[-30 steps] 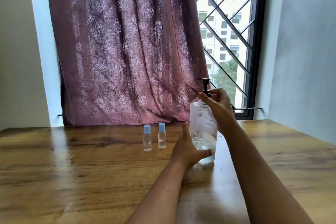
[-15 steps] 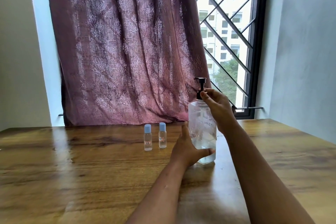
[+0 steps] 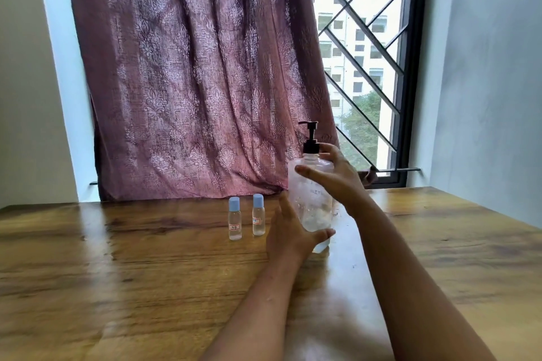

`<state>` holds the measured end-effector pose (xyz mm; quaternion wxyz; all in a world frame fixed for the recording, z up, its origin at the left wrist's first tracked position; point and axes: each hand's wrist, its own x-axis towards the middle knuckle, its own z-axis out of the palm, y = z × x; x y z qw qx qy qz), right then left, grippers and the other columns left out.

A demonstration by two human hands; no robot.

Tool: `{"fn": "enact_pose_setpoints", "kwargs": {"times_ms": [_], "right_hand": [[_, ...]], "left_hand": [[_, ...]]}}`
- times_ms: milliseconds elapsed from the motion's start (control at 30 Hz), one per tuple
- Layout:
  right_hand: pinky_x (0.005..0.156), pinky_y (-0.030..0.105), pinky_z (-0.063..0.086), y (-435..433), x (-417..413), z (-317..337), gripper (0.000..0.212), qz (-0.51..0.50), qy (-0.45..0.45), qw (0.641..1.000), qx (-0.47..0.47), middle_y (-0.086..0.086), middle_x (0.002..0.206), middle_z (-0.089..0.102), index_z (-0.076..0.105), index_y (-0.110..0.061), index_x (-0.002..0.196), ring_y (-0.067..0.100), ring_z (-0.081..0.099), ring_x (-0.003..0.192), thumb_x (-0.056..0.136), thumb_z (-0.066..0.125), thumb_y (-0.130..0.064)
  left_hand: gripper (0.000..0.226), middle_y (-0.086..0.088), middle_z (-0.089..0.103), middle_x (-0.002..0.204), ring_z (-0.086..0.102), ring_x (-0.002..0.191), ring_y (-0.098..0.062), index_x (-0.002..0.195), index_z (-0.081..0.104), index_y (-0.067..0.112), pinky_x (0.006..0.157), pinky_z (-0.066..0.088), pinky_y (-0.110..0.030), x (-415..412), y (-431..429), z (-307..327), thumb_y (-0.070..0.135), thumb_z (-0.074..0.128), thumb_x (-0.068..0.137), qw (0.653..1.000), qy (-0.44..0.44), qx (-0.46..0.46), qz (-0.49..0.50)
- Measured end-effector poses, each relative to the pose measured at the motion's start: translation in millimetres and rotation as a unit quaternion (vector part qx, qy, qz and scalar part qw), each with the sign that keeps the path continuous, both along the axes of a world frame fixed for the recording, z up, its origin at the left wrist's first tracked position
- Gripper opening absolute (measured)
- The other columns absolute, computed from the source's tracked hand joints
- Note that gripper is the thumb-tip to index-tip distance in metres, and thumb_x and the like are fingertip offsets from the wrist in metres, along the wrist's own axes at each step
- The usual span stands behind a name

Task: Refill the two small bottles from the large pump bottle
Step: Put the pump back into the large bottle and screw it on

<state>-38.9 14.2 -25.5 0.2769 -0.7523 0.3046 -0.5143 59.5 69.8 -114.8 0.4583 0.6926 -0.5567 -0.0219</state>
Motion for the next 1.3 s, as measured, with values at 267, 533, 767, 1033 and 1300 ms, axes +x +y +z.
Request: {"fn": "enact_pose_setpoints", "kwargs": {"times_ms": [267, 533, 767, 1033, 1300], "right_hand": [[0.094, 0.033, 0.044, -6.3, -11.9, 1.2, 0.035, 0.156, -0.161, 0.969, 0.099, 0.004, 0.120, 0.061, 0.054, -0.015, 0.128, 0.019, 0.056, 0.114, 0.094, 0.051, -0.022], [0.083, 0.028, 0.050, -6.4, -13.0, 7.5, 0.019, 0.106, -0.203, 0.973, 0.023, 0.003, 0.091, 0.066, 0.061, -0.005, 0.105, 0.016, 0.062, 0.086, 0.086, 0.063, -0.007], [0.084, 0.033, 0.050, -11.4, -19.2, 7.4, 0.024, 0.078, -0.203, 0.976, 0.012, 0.000, 0.089, 0.066, 0.061, -0.010, 0.106, 0.015, 0.062, 0.086, 0.083, 0.068, -0.014], [0.085, 0.036, 0.047, -9.9, -19.0, 11.6, 0.017, 0.081, -0.117, 0.990, -0.014, -0.002, 0.090, 0.069, 0.066, -0.017, 0.100, 0.016, 0.063, 0.089, 0.090, 0.058, -0.028], [0.089, 0.051, 0.052, -12.6, -16.1, 5.9, 0.036, 0.002, -0.169, 0.986, -0.002, 0.001, 0.088, 0.074, 0.070, -0.029, 0.083, 0.023, 0.069, 0.088, 0.064, 0.066, -0.060]], "left_hand": [[0.084, 0.011, 0.048, 0.119, 0.049, 0.112, -0.010, 0.141, 0.027, 0.029, 0.070, 0.039, -0.003, 6.8, 4.7, 9.4, 0.008, 0.076, 0.075, 0.961, 0.186, 0.050, -0.199], [0.093, -0.007, 0.039, 0.145, 0.050, 0.124, -0.025, 0.138, 0.035, 0.041, 0.105, 0.043, -0.042, 10.8, 3.2, 9.9, 0.027, 0.076, 0.056, 0.937, 0.242, 0.101, -0.232], [0.094, 0.006, 0.054, 0.125, 0.054, 0.109, -0.013, 0.139, 0.028, 0.034, 0.093, 0.046, -0.029, -5.9, 6.5, 13.8, 0.037, 0.083, 0.064, 0.961, 0.166, 0.043, -0.216], [0.077, 0.008, 0.063, 0.116, 0.063, 0.098, -0.012, 0.131, 0.039, 0.033, 0.086, 0.053, -0.031, -8.5, 3.2, 8.6, 0.035, 0.082, 0.067, 0.979, 0.102, -0.032, -0.174], [0.072, 0.006, 0.066, 0.119, 0.063, 0.103, -0.009, 0.130, 0.044, 0.031, 0.089, 0.053, -0.029, -7.6, 0.5, 7.4, 0.031, 0.081, 0.068, 0.981, 0.088, -0.051, -0.166]]}}
